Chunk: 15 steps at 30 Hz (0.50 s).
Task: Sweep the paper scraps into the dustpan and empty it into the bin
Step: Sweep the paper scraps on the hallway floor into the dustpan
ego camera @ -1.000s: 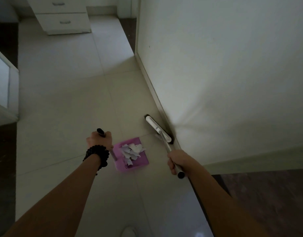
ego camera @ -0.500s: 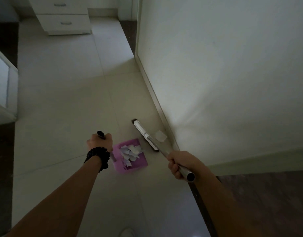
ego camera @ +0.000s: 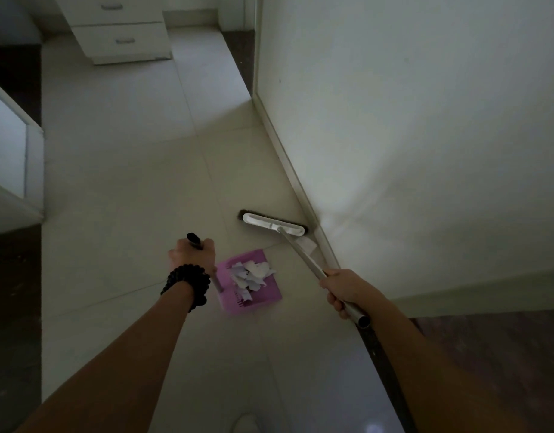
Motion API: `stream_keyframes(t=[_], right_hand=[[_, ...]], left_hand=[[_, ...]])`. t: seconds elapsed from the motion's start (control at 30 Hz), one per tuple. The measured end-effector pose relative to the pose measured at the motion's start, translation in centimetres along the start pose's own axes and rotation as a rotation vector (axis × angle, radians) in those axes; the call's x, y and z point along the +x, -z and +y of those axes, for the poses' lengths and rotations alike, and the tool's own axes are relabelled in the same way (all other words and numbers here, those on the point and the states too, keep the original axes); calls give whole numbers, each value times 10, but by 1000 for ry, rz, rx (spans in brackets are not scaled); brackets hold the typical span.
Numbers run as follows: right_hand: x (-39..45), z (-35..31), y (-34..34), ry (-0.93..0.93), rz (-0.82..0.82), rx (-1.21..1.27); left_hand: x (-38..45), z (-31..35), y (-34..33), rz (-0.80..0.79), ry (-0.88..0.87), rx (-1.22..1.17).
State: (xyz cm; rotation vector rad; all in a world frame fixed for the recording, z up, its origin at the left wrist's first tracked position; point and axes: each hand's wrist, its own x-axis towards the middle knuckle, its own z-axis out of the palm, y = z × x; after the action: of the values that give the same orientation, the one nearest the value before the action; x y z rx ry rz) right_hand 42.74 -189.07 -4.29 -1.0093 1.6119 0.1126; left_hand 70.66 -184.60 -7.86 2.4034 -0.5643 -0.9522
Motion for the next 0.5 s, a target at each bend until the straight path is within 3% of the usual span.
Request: stream_keyframes(t=[0.17, 0.33, 0.5], right_hand=[[13, 14, -22, -171, -79, 255], [-10, 14, -17, -193, -228, 577], [-40, 11, -3, -178, -256, 594]], left_hand=[[-4, 9, 5, 12, 1, -13], [-13, 11, 2, 4, 9, -36], [-19, 9, 6, -4, 33, -23]])
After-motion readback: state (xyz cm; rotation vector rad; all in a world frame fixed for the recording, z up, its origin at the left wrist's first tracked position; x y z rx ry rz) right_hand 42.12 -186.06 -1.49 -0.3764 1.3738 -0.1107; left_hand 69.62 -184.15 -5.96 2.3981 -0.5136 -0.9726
